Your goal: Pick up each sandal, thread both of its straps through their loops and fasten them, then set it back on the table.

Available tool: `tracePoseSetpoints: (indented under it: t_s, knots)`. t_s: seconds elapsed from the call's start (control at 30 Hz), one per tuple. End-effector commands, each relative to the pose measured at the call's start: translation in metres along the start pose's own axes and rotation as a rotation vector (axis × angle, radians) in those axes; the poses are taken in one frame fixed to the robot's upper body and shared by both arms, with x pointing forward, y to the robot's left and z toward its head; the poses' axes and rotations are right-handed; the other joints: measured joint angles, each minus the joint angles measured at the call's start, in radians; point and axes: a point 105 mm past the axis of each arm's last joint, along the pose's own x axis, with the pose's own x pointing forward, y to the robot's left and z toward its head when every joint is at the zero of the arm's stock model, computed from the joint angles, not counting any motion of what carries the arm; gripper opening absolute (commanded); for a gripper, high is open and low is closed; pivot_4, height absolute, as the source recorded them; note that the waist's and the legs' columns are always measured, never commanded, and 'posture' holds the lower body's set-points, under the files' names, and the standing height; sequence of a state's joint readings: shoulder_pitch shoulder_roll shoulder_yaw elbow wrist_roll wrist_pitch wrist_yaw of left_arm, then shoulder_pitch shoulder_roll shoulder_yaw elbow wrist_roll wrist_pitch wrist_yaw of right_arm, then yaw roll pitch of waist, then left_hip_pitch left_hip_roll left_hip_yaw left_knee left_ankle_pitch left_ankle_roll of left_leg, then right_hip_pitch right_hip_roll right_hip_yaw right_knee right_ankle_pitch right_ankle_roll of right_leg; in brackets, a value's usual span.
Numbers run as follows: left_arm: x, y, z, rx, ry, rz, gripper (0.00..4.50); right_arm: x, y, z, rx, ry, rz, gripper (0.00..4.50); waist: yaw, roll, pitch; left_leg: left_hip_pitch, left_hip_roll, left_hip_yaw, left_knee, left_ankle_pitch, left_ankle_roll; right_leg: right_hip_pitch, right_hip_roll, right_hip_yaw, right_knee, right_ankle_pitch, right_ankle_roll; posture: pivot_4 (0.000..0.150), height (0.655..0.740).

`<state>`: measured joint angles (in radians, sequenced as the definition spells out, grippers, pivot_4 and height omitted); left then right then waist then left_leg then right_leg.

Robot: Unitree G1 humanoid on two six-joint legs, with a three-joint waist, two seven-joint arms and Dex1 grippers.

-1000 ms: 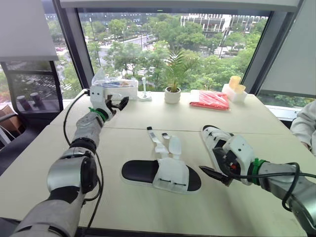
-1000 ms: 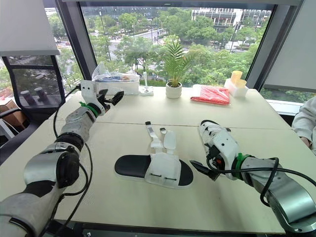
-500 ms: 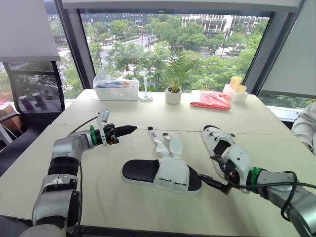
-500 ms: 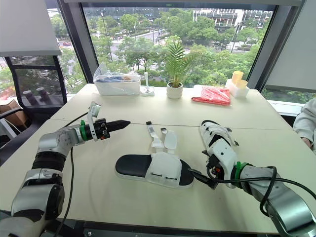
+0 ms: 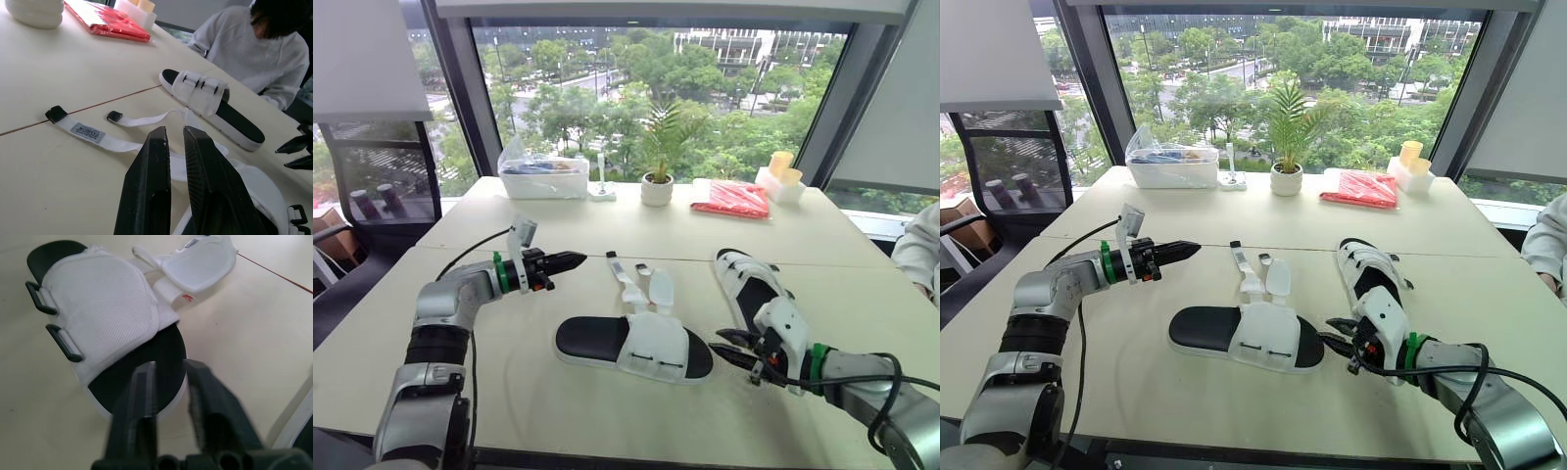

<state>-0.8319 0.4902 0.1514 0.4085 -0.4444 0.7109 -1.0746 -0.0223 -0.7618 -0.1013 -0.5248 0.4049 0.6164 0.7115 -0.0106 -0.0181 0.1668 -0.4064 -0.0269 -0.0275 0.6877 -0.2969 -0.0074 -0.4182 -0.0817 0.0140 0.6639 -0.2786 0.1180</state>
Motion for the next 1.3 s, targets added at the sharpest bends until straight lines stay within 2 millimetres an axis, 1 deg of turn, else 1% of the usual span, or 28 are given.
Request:
tracePoseSetpoints:
  t_s: [0.03,0.1,0.17,0.4,0.6,0.77,0.83,1.0,1.07,1.13,1.2,1.23,1.3]
  knots:
    - [0.003,-0.004,0.004,0.035,0.023,-0.002,0.51,0.009,0.007,-0.004,-0.070,-0.016,0.039,0.06,-0.001,0.000,0.000,0.000,0.000,0.000,0.000,0.000,0.000,0.000,0.000,0.000,0.000,0.000,0.000,0.150,0.7374]
    - [0.007,0.000,-0.004,0.043,0.059,0.025,0.51,0.016,0.004,-0.008,-0.087,-0.002,0.031,0.06,-0.001,0.000,0.000,0.000,0.000,0.001,0.000,0.000,0.000,0.000,0.000,0.000,0.000,0.000,0.000,0.150,0.7374]
    - [0.011,-0.002,-0.009,0.018,0.081,0.015,0.51,0.022,0.006,-0.011,-0.107,0.005,0.064,0.06,-0.001,0.000,0.000,0.000,0.000,0.001,0.000,0.000,0.000,0.000,0.000,0.001,0.000,0.000,0.000,0.150,0.7374]
    - [0.027,-0.006,-0.023,0.006,0.133,-0.015,0.51,0.043,0.016,-0.009,-0.163,-0.027,0.212,0.06,-0.002,0.000,0.000,0.000,0.000,0.001,0.000,0.000,0.000,-0.001,0.000,0.001,0.000,0.000,0.000,0.150,0.7374]
    - [0.028,-0.004,-0.026,0.011,0.143,-0.005,0.51,0.060,0.024,-0.011,-0.186,-0.037,0.339,0.06,-0.004,0.000,0.000,0.000,0.000,0.001,0.000,0.000,-0.001,-0.001,0.000,0.001,0.000,0.000,0.000,0.150,0.7374]
    - [0.026,-0.002,-0.028,-0.001,0.142,0.011,0.51,0.079,0.021,-0.013,-0.211,-0.043,0.403,0.06,-0.011,0.000,0.000,0.001,0.001,0.001,0.000,0.001,-0.001,-0.001,0.001,0.001,0.000,0.000,0.000,0.150,0.7374]
    - [0.027,-0.001,-0.032,-0.013,0.149,0.017,0.51,0.086,0.022,-0.017,-0.215,-0.022,0.447,0.06,-0.013,0.000,0.000,0.002,0.001,0.001,0.000,0.001,-0.002,-0.001,0.001,0.001,0.001,0.000,0.000,0.150,0.7374]
    - [0.037,0.001,-0.042,-0.100,0.162,0.033,0.51,0.090,0.025,-0.033,-0.235,0.049,0.533,0.06,-0.013,0.000,0.000,0.004,0.002,0.001,0.000,0.001,-0.002,0.002,0.002,0.001,0.001,0.000,0.000,0.150,0.7374]
    - [0.042,0.004,-0.051,-0.199,0.187,0.063,0.51,0.091,0.023,-0.036,-0.241,0.063,0.544,0.06,-0.011,0.000,0.000,0.010,0.001,0.001,-0.002,0.001,-0.001,0.006,0.002,0.001,0.000,0.000,-0.001,0.150,0.7374]
    - [0.044,0.007,-0.056,-0.257,0.208,0.080,0.51,0.091,0.021,-0.036,-0.248,0.070,0.548,0.06,-0.011,0.000,0.000,0.016,0.001,0.001,-0.004,0.000,-0.001,0.013,0.002,0.001,-0.001,0.000,-0.001,0.150,0.7374]
    - [0.043,0.010,-0.057,-0.284,0.224,0.107,1.04,0.091,0.020,-0.036,-0.252,0.074,0.549,0.00,-0.012,0.000,0.000,0.016,0.001,0.001,-0.004,0.000,-0.001,0.013,0.002,0.001,-0.001,0.000,-0.001,0.150,0.7374]
    - [0.043,0.012,-0.057,-0.291,0.227,0.114,1.38,0.091,0.020,-0.036,-0.253,0.074,0.550,0.00,-0.012,0.000,0.000,0.016,0.002,0.001,-0.004,0.000,-0.001,0.013,0.002,0.001,-0.001,0.000,-0.001,0.150,0.7374]
    - [0.042,0.017,-0.055,-0.334,0.221,0.142,2.39,0.090,0.021,-0.037,-0.257,0.080,0.552,0.00,-0.012,0.000,0.000,0.016,0.002,0.001,-0.004,0.000,-0.001,0.013,0.002,0.001,-0.001,0.000,-0.001,0.150,0.7374]
